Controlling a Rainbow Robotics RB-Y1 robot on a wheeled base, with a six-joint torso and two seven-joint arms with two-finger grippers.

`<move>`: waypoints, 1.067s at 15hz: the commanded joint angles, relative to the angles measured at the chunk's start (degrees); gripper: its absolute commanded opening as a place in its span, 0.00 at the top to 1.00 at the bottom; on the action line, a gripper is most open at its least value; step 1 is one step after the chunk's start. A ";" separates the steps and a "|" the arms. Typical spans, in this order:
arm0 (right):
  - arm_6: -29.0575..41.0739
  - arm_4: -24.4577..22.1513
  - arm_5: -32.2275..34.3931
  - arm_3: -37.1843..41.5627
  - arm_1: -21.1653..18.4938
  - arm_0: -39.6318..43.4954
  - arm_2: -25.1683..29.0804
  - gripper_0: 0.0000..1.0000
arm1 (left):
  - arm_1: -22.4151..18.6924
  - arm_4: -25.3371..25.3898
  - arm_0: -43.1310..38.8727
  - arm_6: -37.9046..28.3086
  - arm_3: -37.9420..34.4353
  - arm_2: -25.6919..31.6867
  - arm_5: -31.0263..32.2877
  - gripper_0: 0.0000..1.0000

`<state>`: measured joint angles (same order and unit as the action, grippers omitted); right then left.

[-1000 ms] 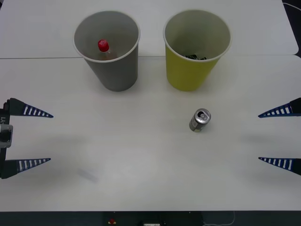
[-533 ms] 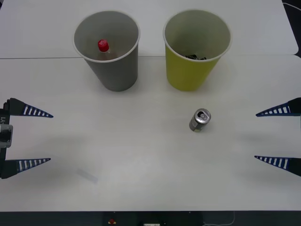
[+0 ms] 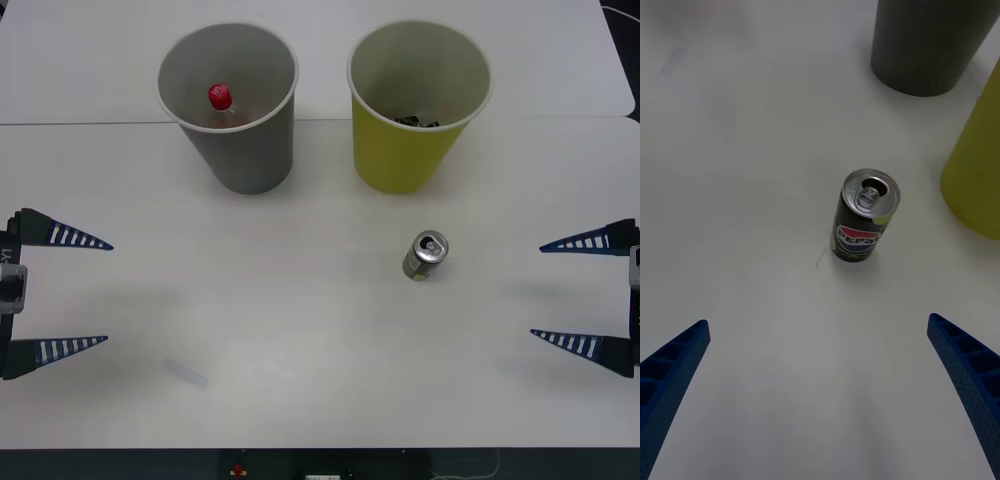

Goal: Put the can into the green bin and the plastic bottle into the gray bin

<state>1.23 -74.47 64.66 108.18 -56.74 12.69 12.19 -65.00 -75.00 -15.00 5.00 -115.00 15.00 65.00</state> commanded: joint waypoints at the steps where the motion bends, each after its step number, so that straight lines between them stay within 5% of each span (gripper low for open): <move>1: -4.66 0.73 -1.47 -2.97 2.60 -1.09 -2.17 0.00 | 0.00 0.00 0.00 0.00 0.00 0.00 0.00 0.00; 7: -15.91 4.77 -5.51 -11.94 6.64 -4.17 -7.10 0.00 | 0.00 0.00 0.00 0.00 0.00 0.00 0.00 0.00; 16: -16.35 4.77 -3.58 -22.84 17.63 -10.15 -8.06 0.00 | 0.00 0.00 0.00 0.00 0.00 0.00 0.00 0.00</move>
<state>-15.09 -69.70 60.73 86.43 -39.92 3.29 4.26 -65.00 -75.00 -15.00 5.00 -115.00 15.00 65.00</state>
